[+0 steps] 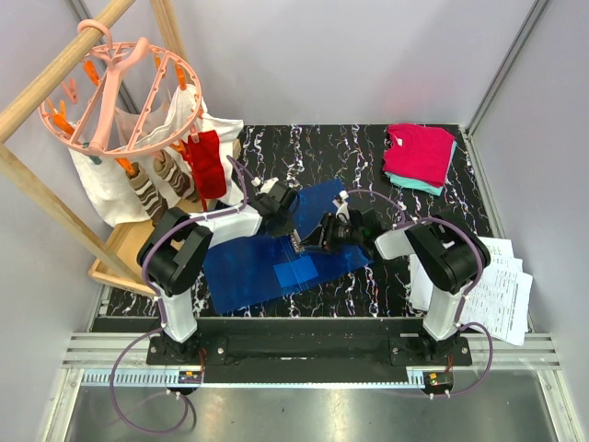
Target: Put the files into the folder
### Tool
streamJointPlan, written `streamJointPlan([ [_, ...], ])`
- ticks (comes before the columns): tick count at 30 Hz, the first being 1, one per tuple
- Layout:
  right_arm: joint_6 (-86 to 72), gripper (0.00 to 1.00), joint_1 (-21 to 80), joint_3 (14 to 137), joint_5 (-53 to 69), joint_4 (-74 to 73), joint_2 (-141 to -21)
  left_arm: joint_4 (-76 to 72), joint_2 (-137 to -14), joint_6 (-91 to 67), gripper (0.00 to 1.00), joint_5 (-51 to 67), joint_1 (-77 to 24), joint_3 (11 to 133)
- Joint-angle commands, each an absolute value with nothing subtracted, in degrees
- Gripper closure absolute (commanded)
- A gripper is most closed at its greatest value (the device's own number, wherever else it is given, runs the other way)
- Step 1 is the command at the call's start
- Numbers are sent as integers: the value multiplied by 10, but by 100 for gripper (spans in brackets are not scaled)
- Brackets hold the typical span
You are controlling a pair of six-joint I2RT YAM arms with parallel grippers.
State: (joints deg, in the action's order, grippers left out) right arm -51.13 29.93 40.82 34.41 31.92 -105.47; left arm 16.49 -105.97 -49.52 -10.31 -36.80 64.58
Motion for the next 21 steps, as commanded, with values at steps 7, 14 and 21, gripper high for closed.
streamJointPlan([
  [7, -537, 57, 321, 424, 377, 397, -1113, 185, -1061, -512, 100, -91, -368, 628],
  [14, -512, 68, 320, 452, 375, 376, -1132, 175, -1057, -510, 100, -90, -370, 618],
  [21, -507, 79, 320, 464, 378, 372, -1140, 165, -1053, -498, 100, -90, -373, 608],
])
